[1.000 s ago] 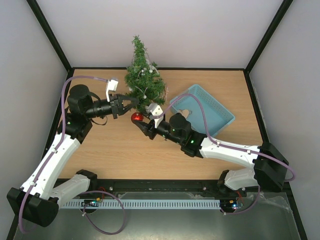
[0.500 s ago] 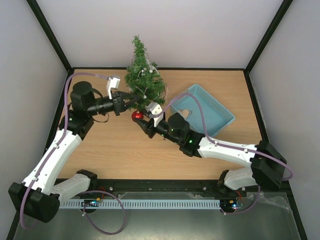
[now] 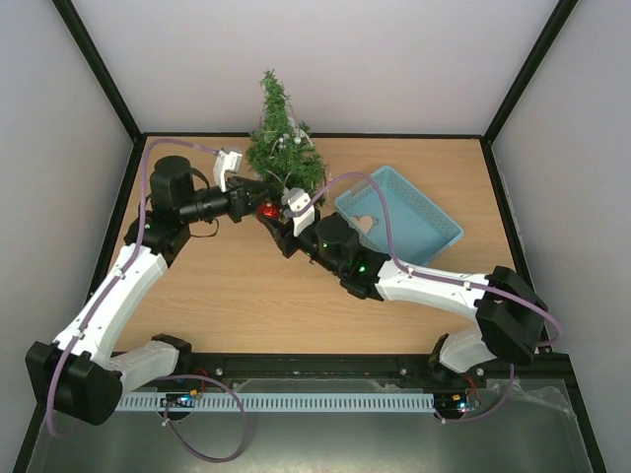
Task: Decorate the small christmas tree
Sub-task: Hang the decoration item on the Christmas tree.
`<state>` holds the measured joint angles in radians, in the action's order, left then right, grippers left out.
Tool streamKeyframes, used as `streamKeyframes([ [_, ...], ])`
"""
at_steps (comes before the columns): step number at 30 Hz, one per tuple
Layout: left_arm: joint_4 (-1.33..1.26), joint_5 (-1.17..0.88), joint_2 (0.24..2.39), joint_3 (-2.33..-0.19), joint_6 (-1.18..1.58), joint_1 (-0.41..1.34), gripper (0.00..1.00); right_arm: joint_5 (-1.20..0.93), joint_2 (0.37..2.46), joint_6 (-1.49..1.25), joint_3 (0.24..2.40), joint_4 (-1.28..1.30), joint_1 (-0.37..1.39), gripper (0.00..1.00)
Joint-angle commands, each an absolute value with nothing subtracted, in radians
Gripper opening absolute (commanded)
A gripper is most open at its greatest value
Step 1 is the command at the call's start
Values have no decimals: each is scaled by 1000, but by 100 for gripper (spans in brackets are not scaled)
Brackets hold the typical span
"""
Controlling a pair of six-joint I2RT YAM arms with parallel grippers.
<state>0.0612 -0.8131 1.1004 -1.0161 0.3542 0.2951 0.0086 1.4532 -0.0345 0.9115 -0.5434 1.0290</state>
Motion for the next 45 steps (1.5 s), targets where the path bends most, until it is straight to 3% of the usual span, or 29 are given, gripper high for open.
streamKeyframes([
  [1, 29, -802, 1120, -1044, 328, 273, 2, 68, 1469, -41, 955, -532, 1017, 38],
  [19, -138, -841, 1222, -1061, 395, 259, 2, 157, 1473, -77, 958, -480, 987, 38],
  [45, -155, -820, 1233, -1054, 317, 259, 2, 222, 1465, -89, 967, -450, 982, 39],
])
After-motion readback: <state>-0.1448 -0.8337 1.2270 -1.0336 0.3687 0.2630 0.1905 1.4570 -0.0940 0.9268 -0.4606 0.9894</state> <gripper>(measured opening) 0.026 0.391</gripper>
